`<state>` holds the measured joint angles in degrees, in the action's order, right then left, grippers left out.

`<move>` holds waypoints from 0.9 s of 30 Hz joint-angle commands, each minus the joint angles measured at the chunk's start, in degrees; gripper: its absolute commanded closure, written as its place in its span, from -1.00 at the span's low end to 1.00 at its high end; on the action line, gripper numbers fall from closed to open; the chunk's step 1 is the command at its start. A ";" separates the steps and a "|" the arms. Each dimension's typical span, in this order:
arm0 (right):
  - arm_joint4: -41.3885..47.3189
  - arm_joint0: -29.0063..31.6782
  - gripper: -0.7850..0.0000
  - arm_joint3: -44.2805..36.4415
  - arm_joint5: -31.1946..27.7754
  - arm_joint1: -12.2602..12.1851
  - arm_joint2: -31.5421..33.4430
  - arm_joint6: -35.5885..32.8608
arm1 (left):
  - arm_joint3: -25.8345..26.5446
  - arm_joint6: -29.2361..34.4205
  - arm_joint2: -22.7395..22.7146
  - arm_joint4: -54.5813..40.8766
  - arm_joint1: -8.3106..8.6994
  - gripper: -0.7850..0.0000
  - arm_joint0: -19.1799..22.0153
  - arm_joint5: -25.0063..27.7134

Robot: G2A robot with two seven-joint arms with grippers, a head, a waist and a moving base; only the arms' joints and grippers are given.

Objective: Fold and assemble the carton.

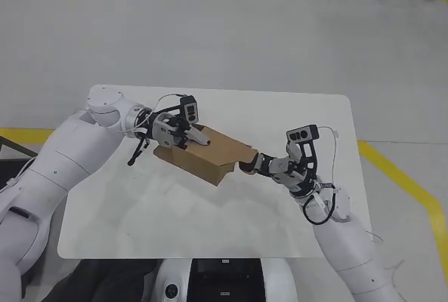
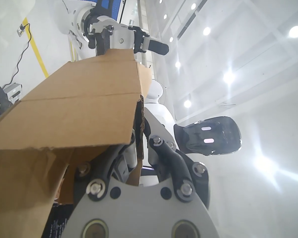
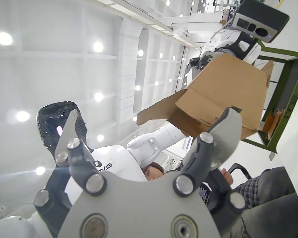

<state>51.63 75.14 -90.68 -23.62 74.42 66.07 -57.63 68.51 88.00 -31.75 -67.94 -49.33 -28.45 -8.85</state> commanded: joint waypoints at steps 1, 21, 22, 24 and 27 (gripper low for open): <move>0.04 -0.32 -1.00 -0.01 0.09 0.10 -0.39 -0.07 | -0.35 0.00 0.38 0.22 -0.07 1.00 0.16 0.05; 0.32 -0.69 -1.00 -1.06 -0.18 0.59 -1.19 -0.31 | -2.59 0.00 0.74 2.04 -0.13 1.00 1.00 1.88; 0.40 -0.53 -1.00 -1.27 -0.27 0.58 -1.03 -0.36 | -2.63 0.00 0.69 2.07 -0.12 1.00 0.97 1.88; 0.43 -0.16 -1.00 -1.77 -0.44 0.53 -0.69 -0.54 | -2.75 0.00 0.54 1.99 -0.10 1.00 0.90 1.91; 0.44 0.34 -1.00 -2.34 -0.51 0.47 -0.26 -0.65 | -2.80 0.00 0.39 2.01 -0.09 1.00 0.79 1.90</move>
<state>52.07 75.38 -92.93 -24.15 74.91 65.71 -58.27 65.74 88.00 -31.31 -65.94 -49.42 -27.63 -6.93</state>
